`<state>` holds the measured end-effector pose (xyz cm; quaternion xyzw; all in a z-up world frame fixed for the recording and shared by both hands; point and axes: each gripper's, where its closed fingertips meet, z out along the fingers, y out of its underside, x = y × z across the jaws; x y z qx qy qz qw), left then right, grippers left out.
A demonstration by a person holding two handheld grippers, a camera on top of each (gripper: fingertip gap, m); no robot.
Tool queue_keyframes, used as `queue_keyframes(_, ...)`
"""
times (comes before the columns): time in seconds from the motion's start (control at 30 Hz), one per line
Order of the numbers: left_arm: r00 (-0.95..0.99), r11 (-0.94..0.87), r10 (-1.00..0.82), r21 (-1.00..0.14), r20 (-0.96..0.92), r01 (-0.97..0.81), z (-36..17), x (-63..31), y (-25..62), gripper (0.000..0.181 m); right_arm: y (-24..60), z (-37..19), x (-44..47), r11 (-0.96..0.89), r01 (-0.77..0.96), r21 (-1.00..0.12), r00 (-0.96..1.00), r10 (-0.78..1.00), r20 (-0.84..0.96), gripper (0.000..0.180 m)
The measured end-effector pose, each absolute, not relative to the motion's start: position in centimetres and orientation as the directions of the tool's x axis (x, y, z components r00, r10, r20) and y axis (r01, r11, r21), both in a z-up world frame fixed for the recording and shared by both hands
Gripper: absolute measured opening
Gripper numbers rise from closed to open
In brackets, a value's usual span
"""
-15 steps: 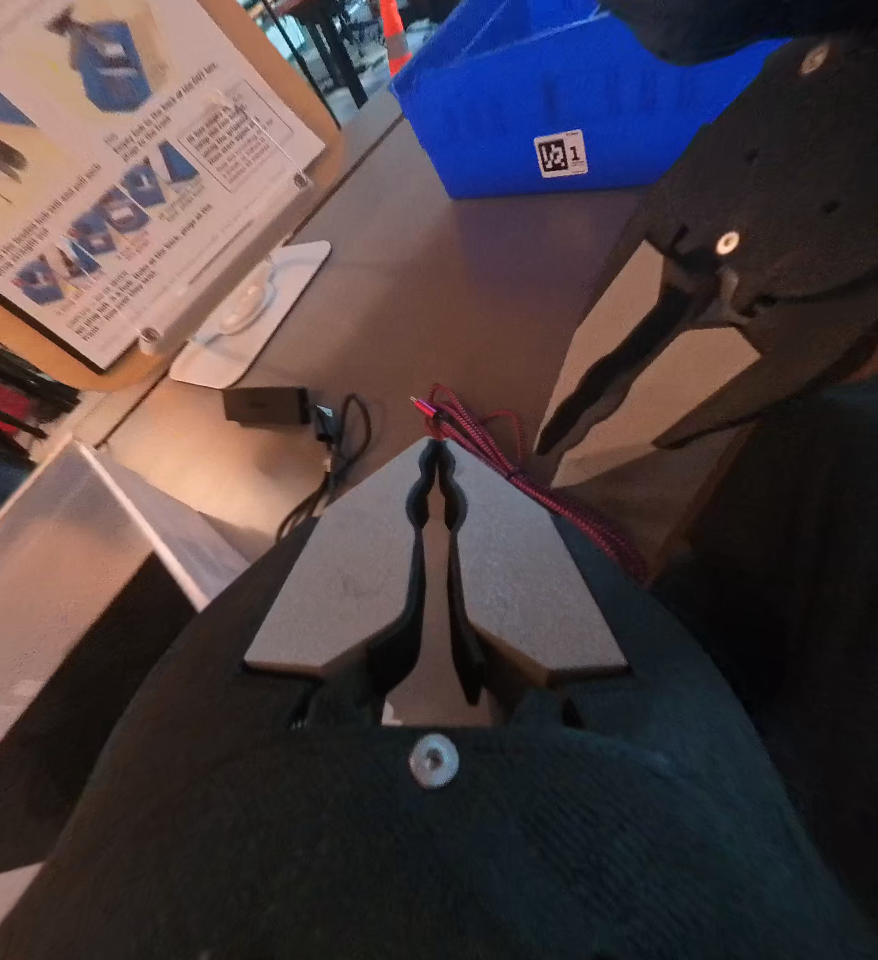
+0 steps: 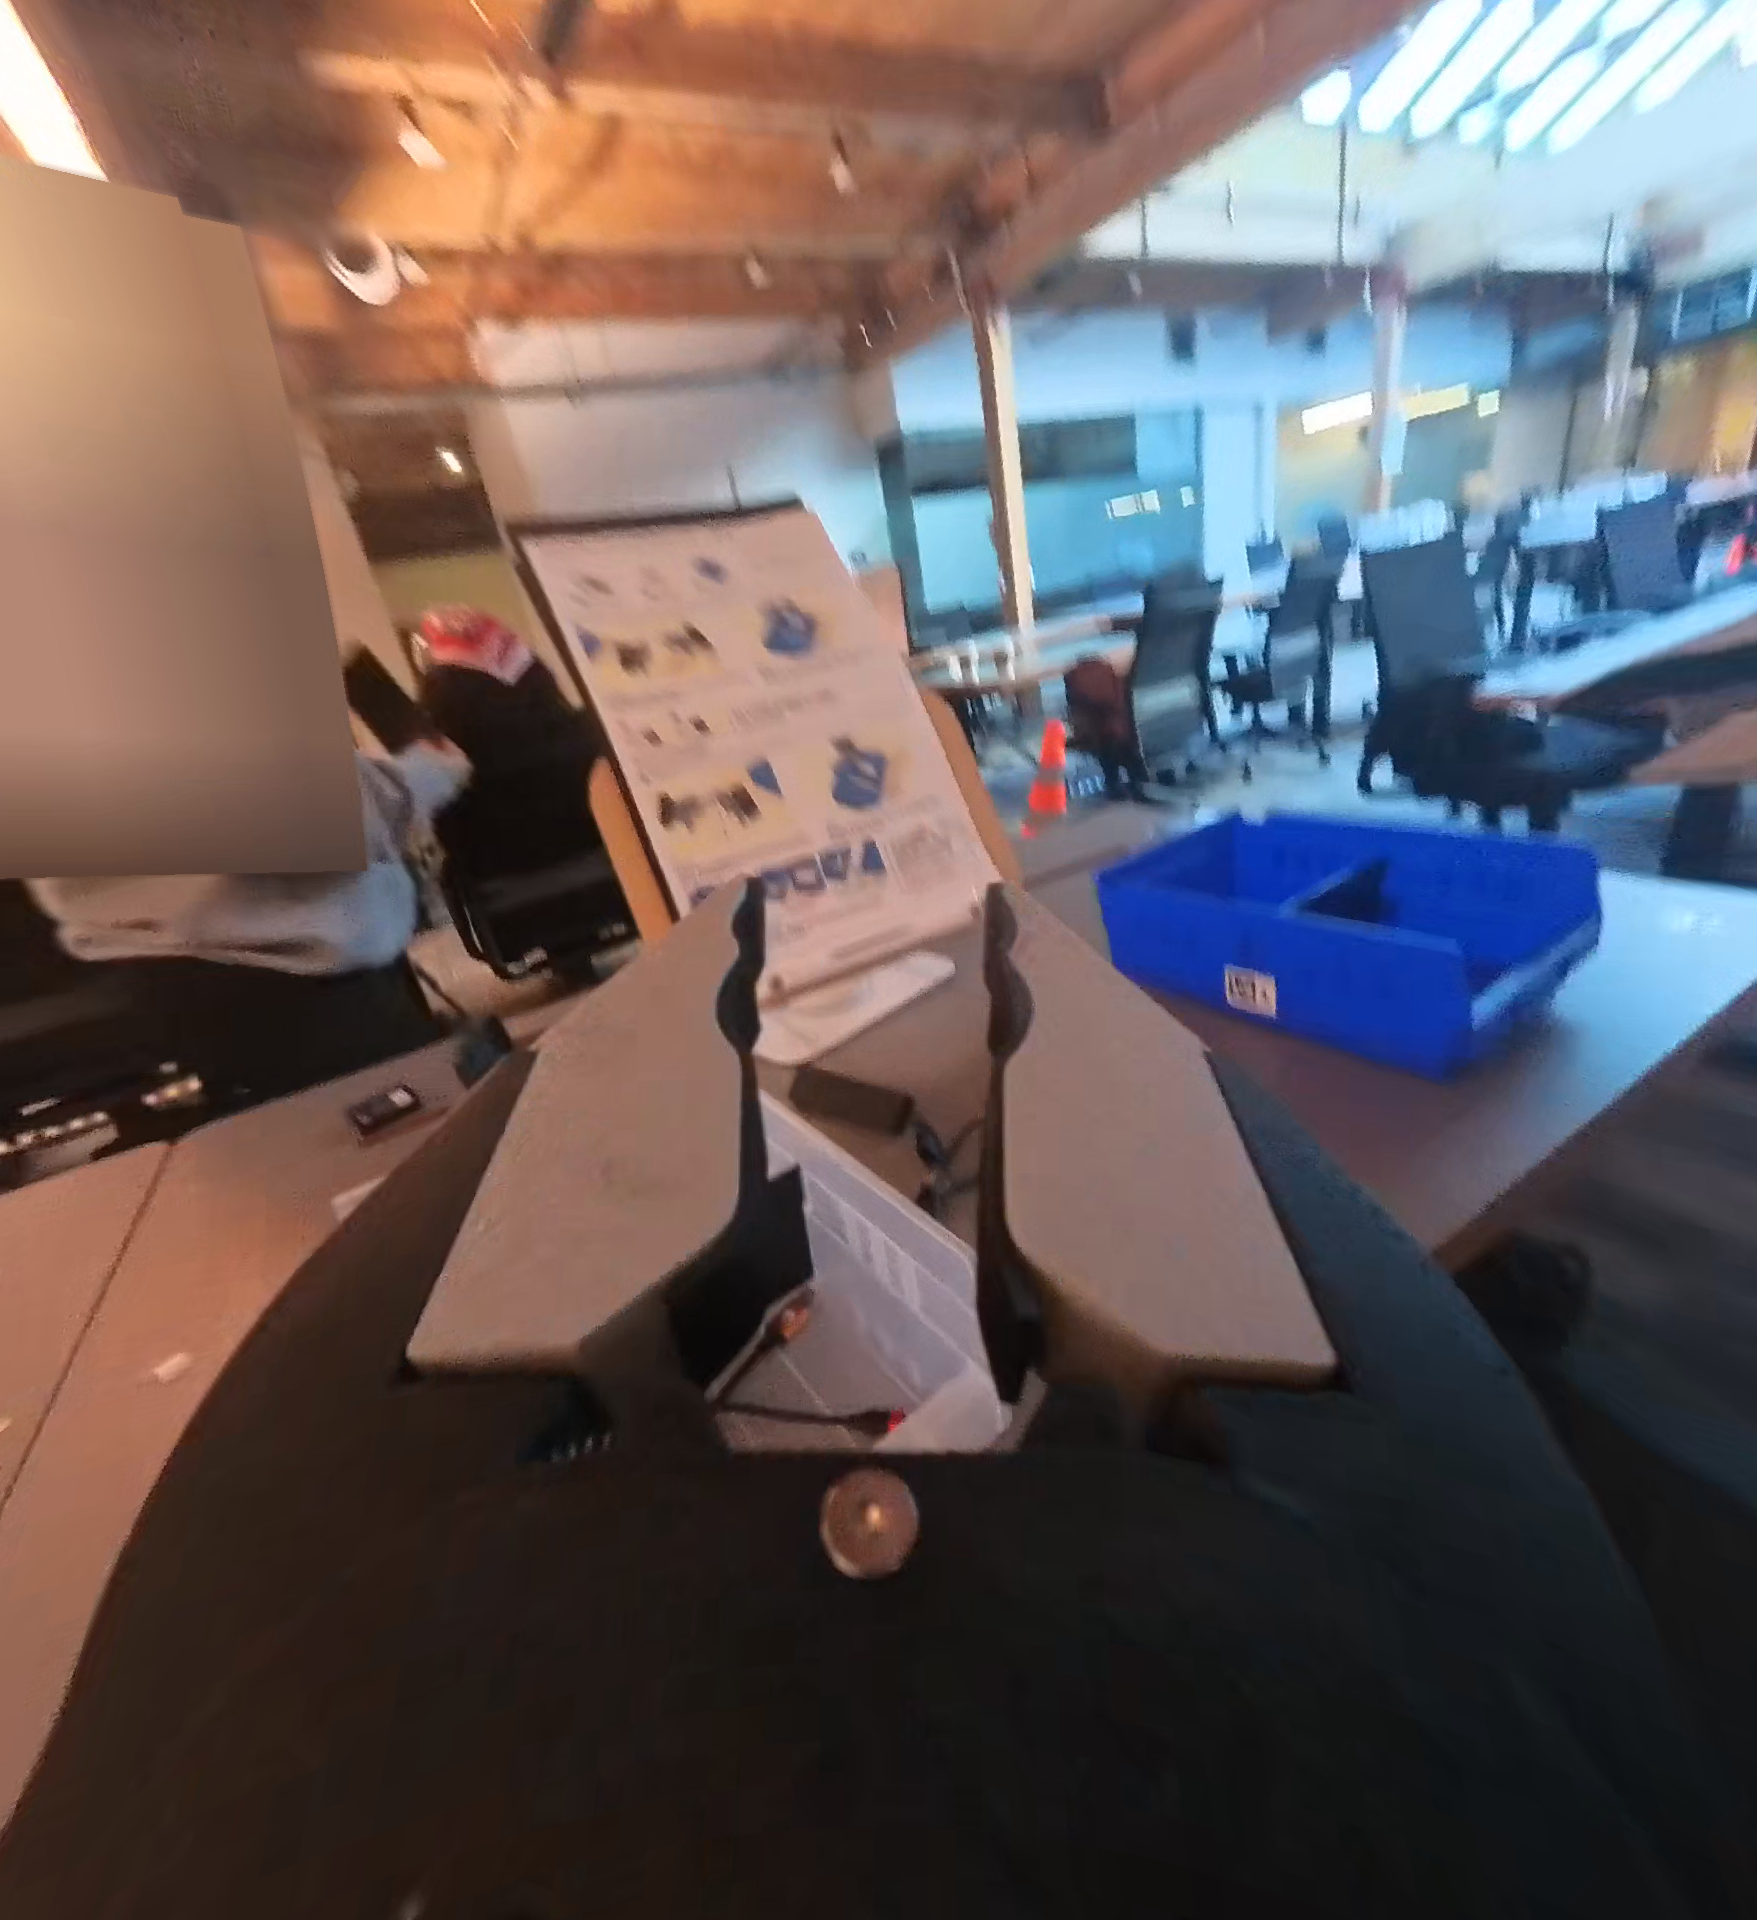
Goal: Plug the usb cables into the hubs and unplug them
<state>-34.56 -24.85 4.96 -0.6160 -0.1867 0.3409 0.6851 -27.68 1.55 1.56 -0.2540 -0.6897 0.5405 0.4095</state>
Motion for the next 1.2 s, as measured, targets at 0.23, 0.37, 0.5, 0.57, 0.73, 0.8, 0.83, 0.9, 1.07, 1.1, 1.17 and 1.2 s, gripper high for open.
queue_keyframes(0.23,0.693,0.247,0.710,-0.876,-0.127,-0.414,9.3,-30.1,-28.9,0.042,4.1,5.4,-23.6,0.172,-0.186,-0.967,-0.511,0.824,0.245,0.049)
queue_keyframes(0.37,0.631,0.247,0.767,-0.851,-0.120,-0.463,9.7,-30.1,-29.6,0.053,6.0,5.9,-23.5,0.145,-0.183,-0.972,-0.479,0.851,0.216,0.057)
queue_keyframes(0.5,0.652,0.257,0.752,-0.866,-0.100,-0.429,9.5,-30.2,-29.6,0.091,7.7,6.9,-23.0,0.116,-0.206,-0.972,-0.440,0.876,0.198,0.084)
queue_keyframes(0.57,0.666,0.303,0.742,-0.851,-0.071,-0.429,10.0,-29.9,-30.1,0.101,8.6,7.4,-22.7,0.108,-0.224,-0.968,-0.407,0.892,0.194,0.101)
queue_keyframes(0.73,0.669,0.337,0.741,-0.828,-0.060,-0.448,10.8,-29.0,-31.2,0.105,10.4,8.9,-21.1,0.082,-0.289,-0.954,-0.366,0.911,0.189,0.105)
queue_keyframes(0.8,0.653,0.330,0.754,-0.824,-0.063,-0.461,10.9,-28.8,-31.9,0.105,11.1,9.4,-20.5,0.077,-0.311,-0.947,-0.348,0.918,0.189,0.105)
queue_keyframes(0.83,0.649,0.331,0.758,-0.821,-0.061,-0.465,11.0,-28.7,-32.2,0.104,11.4,9.6,-20.2,0.074,-0.322,-0.944,-0.341,0.921,0.188,0.105)
queue_keyframes(0.9,0.640,0.338,0.767,-0.814,-0.054,-0.473,11.3,-28.5,-32.9,0.104,11.9,10.0,-19.8,0.066,-0.342,-0.937,-0.327,0.927,0.185,0.105)
queue_keyframes(1.07,0.626,0.346,0.779,-0.806,-0.037,-0.479,11.4,-28.7,-33.8,0.103,12.6,10.3,-19.6,0.056,-0.356,-0.933,-0.314,0.933,0.176,0.105)
queue_keyframes(1.1,0.628,0.345,0.777,-0.810,-0.037,-0.474,11.3,-28.8,-33.7,0.102,12.7,10.3,-19.7,0.053,-0.357,-0.933,-0.313,0.934,0.172,0.105)
queue_keyframes(1.17,0.635,0.342,0.771,-0.818,-0.037,-0.463,11.0,-29.2,-33.1,0.103,12.9,10.2,-20.0,0.051,-0.357,-0.933,-0.303,0.938,0.167,0.105)
queue_keyframes(1.2,0.639,0.340,0.768,-0.822,-0.036,-0.456,10.9,-29.5,-32.7,0.102,13.1,10.2,-20.1,0.051,-0.355,-0.934,-0.297,0.941,0.164,0.106)
